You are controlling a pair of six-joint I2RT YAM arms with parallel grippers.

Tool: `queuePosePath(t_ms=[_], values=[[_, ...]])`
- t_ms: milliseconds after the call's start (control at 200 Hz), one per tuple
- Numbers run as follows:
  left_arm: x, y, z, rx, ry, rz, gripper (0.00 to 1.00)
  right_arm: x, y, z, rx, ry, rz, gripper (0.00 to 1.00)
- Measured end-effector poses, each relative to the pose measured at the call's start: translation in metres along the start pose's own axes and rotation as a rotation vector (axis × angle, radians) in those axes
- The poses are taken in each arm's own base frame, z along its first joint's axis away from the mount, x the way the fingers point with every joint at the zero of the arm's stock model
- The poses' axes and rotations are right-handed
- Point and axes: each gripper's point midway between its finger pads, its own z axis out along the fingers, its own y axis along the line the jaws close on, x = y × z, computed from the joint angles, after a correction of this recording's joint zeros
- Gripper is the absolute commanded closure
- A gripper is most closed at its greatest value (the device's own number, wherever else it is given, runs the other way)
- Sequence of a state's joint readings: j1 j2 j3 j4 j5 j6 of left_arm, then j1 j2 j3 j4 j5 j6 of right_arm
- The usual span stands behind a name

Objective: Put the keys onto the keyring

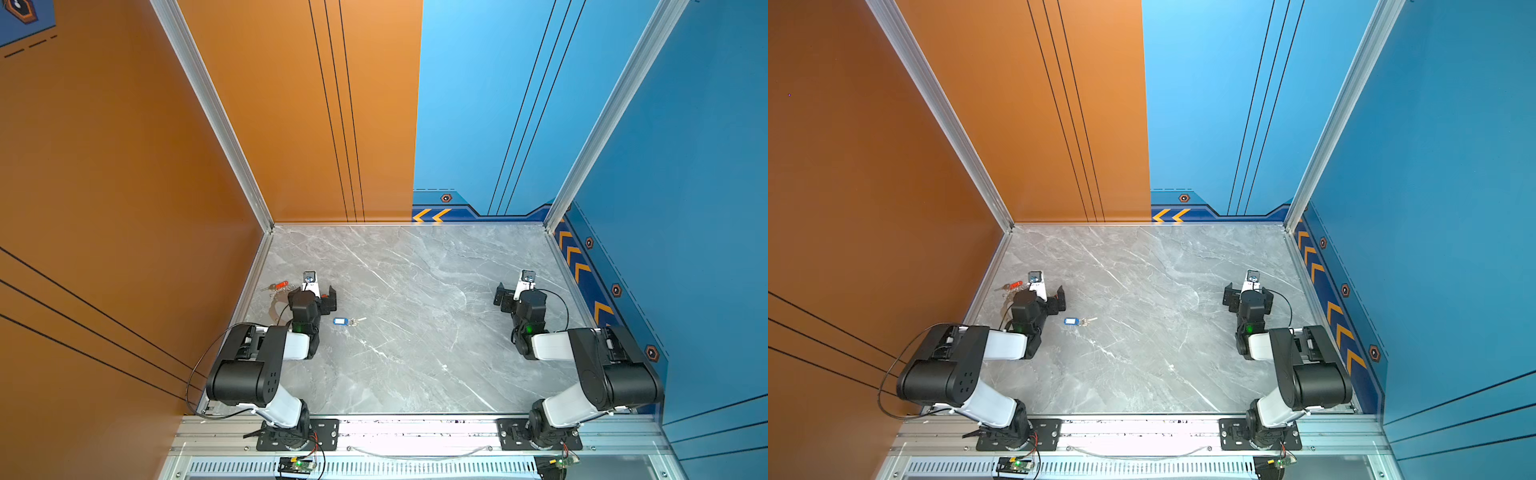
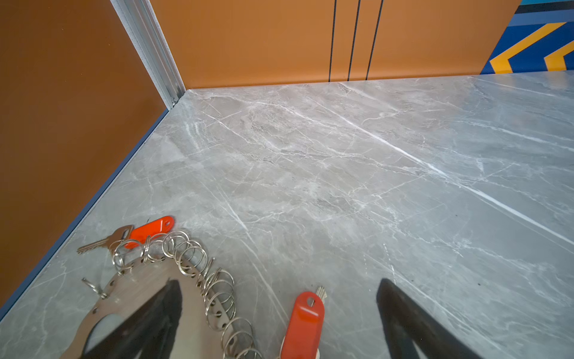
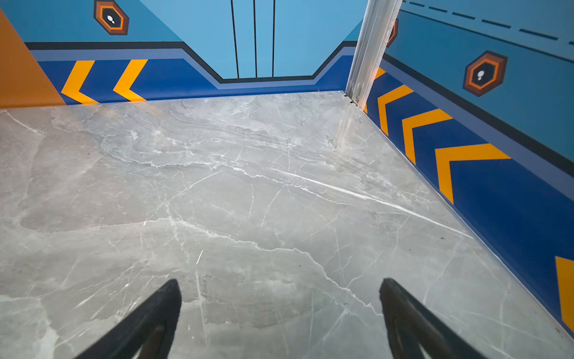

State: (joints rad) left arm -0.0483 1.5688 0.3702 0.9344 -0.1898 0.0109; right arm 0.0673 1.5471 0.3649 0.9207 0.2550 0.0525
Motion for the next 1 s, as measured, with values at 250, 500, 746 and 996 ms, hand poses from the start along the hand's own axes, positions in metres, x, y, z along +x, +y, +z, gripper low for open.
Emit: queuePosePath(t_ms=[250,500,746,996], values=[[0.0,0.0,0.0,0.0,0.0,0.0,0.02,0.0,0.0007,0.0,-0.004,0.0,0.0,0.0],[0.0,0.0,0.0,0.0,0.0,0.0,0.02,0.0001,0.0026,0.0,-0.015,0.001,0.0,0.0],[0.0,0.0,0.0,0.0,0.0,0.0,0.02,0.0001,0.0023,0.0,-0.014,0.001,0.0,0.0],[0.0001,0.0011,0.0001,-0.002,0.0,-0.002,0.02,0.0001,0.0023,0.0,-0.014,0.001,0.0,0.0]])
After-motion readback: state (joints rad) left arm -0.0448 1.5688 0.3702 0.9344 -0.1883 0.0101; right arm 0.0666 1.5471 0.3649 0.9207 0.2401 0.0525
